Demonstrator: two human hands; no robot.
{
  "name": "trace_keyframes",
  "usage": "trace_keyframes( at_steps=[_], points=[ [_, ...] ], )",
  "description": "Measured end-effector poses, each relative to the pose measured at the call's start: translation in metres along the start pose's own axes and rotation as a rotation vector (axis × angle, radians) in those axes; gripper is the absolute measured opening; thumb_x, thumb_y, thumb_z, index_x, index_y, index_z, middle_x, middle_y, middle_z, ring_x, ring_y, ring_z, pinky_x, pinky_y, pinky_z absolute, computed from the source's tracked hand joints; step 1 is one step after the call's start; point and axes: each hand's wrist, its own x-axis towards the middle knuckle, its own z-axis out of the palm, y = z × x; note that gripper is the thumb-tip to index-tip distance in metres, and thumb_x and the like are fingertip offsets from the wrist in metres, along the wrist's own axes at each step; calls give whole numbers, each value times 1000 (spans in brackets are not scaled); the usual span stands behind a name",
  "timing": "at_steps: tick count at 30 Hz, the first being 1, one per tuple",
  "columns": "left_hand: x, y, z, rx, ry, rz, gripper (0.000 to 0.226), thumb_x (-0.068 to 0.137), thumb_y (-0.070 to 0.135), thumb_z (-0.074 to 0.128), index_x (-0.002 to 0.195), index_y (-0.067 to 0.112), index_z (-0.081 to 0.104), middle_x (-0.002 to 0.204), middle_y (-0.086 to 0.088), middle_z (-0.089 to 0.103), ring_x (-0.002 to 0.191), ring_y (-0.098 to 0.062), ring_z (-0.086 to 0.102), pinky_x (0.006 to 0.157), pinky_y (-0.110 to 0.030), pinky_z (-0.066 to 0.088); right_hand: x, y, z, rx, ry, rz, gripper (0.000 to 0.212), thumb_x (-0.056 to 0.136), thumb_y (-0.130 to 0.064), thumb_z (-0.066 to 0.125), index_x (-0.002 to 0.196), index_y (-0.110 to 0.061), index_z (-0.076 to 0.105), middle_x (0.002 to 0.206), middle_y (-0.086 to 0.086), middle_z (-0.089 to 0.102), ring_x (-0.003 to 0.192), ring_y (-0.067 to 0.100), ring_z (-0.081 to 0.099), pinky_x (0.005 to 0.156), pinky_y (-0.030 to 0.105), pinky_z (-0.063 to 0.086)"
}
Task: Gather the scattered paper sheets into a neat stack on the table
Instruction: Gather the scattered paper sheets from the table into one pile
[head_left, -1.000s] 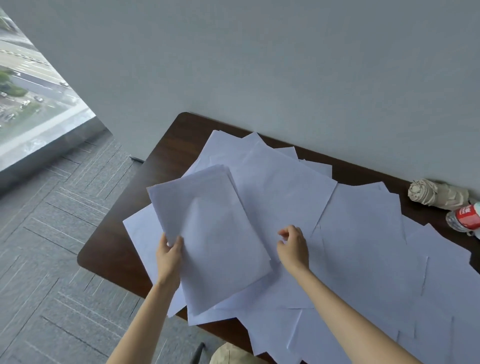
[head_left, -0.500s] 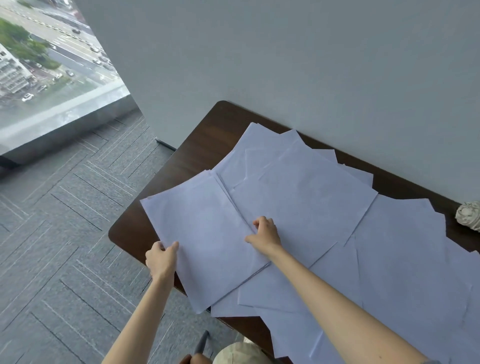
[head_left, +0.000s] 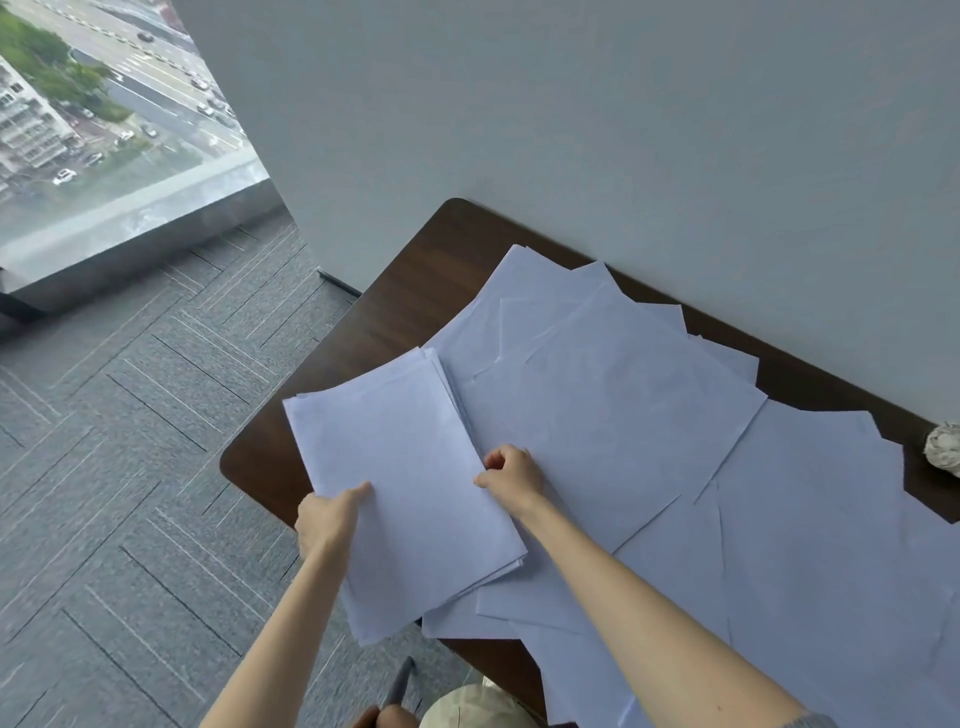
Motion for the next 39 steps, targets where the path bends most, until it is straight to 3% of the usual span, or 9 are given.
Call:
trace_keyframes(
  at_steps=[3, 6, 11, 16, 19, 28, 32, 37, 39],
  points=[
    [-1, -1, -1, -125, -71, 134, 21, 83, 19, 71, 102, 13, 66, 109, -10, 70, 96, -30, 64, 88, -42, 53, -1, 3, 2, 136, -3, 25, 31, 74, -9, 68, 102, -12, 54, 97, -2, 59, 92, 21, 60, 75, 29, 48],
    [-8, 4, -4, -266, -222, 280, 29, 92, 11, 62, 121, 16, 61, 113, -5, 69, 103, -27, 66, 88, -42, 53, -2, 5, 0, 285, -71, 49, 43, 73, -5, 70, 113, -10, 55, 102, 0, 64, 98, 21, 65, 90, 36, 53],
    [-26, 26, -11, -298, -345, 455, 29, 95, 8, 60, 123, 13, 59, 108, -2, 70, 94, -19, 68, 75, -31, 54, -6, 10, -13, 414, -132, -5, 24, 71, 5, 66, 94, 0, 65, 87, 6, 68, 80, 23, 63, 75, 35, 54],
    [-44, 61, 0, -314, -456, 527, 27, 94, 11, 62, 121, 12, 59, 106, -2, 71, 91, -19, 68, 77, -33, 55, -21, 14, -57, 577, -121, -43, 20, 82, -15, 73, 69, -10, 59, 68, -2, 60, 64, 11, 58, 60, 17, 46],
    [-61, 80, 26, -281, -556, 555, 23, 92, 8, 64, 114, 16, 62, 102, -1, 72, 86, -17, 70, 74, -32, 57, -28, 28, -87, 666, -97, -31, 39, 78, -34, 77, 98, -1, 68, 96, 5, 74, 92, 13, 69, 82, 23, 53],
    [-141, 104, 129, -117, -873, 576, 38, 73, 22, 73, 109, 12, 66, 93, -2, 75, 79, -18, 71, 63, -28, 57, -62, 106, -167, 776, 223, -10, 14, 92, -19, 62, 106, -18, 65, 104, -9, 70, 99, 6, 64, 89, 20, 48],
    [-170, 99, 176, -13, -915, 508, 40, 70, 21, 77, 105, 5, 64, 96, -15, 71, 78, -25, 67, 70, -36, 57, -81, 143, -190, 784, 441, 49, 13, 94, -6, 54, 96, -12, 66, 90, -2, 65, 80, 14, 58, 66, 18, 46],
    [-183, 86, 223, 61, -764, 303, 4, 92, 5, 63, 90, 3, 60, 85, -13, 59, 76, -25, 58, 72, -31, 50, -105, 197, -203, 881, 684, 172, 15, 94, -3, 52, 98, -12, 63, 87, -2, 64, 79, 16, 56, 66, 22, 44],
    [-183, 83, 234, 22, -621, 173, 22, 93, 1, 58, 72, 4, 53, 81, -10, 50, 66, -23, 49, 72, -33, 48, -113, 216, -203, 892, 740, 231, 15, 93, -3, 53, 98, -11, 64, 86, 0, 64, 78, 19, 55, 66, 27, 44]
  ],
)
